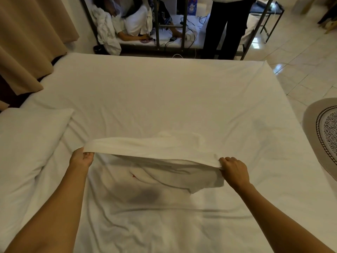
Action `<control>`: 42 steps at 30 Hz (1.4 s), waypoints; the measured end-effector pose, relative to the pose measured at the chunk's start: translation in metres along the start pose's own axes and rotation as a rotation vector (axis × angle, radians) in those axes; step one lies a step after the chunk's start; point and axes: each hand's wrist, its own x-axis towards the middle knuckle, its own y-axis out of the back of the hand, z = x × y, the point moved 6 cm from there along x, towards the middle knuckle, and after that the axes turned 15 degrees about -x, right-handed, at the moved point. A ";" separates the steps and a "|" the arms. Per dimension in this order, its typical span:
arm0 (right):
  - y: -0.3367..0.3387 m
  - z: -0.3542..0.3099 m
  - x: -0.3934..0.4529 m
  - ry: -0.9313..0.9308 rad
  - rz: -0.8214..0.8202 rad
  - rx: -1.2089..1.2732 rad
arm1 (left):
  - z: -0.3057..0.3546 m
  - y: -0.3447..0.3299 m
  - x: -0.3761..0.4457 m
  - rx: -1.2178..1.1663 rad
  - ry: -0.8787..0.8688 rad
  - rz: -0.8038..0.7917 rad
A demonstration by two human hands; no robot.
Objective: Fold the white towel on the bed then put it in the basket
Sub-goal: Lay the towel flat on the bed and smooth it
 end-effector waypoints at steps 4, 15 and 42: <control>0.016 0.019 0.033 -0.131 -0.107 0.067 | -0.018 -0.031 -0.015 0.020 0.054 -0.009; 0.202 0.102 0.171 -0.538 0.257 0.744 | -0.047 -0.256 -0.108 0.014 0.114 -0.415; 0.021 0.027 -0.031 -0.084 0.266 0.102 | -0.053 0.049 -0.040 0.267 0.060 -0.001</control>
